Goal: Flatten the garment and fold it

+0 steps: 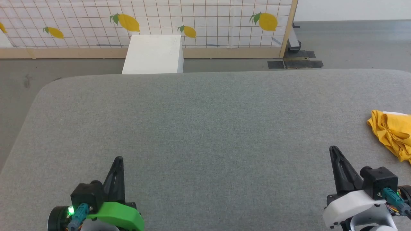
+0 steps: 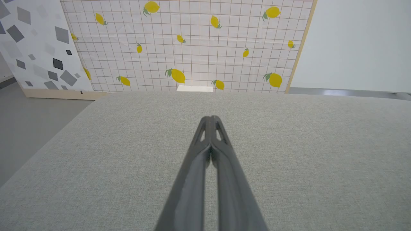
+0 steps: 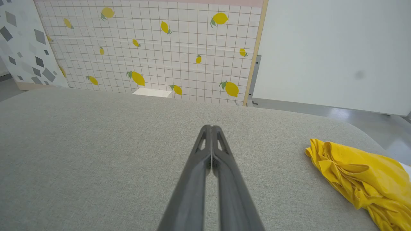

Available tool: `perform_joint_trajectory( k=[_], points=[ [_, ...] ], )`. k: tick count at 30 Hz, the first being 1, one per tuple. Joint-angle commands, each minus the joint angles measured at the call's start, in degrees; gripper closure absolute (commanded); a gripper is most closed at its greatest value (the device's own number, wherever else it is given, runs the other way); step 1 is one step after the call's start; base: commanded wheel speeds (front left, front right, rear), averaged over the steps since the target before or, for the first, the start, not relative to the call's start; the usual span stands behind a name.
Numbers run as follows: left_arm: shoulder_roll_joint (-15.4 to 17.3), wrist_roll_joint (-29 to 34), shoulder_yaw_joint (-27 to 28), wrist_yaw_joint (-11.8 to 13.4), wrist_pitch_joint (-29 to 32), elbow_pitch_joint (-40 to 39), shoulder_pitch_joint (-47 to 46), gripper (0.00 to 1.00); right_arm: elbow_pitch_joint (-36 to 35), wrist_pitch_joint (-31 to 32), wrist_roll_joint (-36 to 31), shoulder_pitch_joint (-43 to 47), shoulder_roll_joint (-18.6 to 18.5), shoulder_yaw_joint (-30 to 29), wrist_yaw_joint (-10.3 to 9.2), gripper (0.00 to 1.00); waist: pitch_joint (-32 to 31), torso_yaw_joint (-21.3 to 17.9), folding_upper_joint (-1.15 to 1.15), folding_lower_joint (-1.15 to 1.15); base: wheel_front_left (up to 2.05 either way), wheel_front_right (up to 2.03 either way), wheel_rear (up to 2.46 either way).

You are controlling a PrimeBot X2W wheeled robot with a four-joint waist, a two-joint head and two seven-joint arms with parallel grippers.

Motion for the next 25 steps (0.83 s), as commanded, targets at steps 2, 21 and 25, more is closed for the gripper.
perform_joint_trajectory(
  k=[2,21,25],
  points=[
    [-0.4,1.4,0.5,-0.4,0.5,0.2,-1.3,1.0,0.2,0.2,0.0,-1.1,0.1,0.3,-0.06,1.0,0.0,0.0,0.0,0.0,0.0,0.0,0.0],
    [-2.0,4.8,2.2,-1.0,2.7,1.1,-2.7,1.0,1.2,0.6,0.0,-2.1,0.1,1.5,-0.07,1.0,-0.3,0.2,0.0,0.0,0.0,0.0,0.0],
    [-2.3,5.6,2.6,-1.2,3.1,1.3,-2.9,1.0,1.4,0.7,0.0,-2.4,0.1,1.7,-0.07,1.0,-0.4,0.3,0.0,0.0,0.0,0.0,0.0]
  ],
)
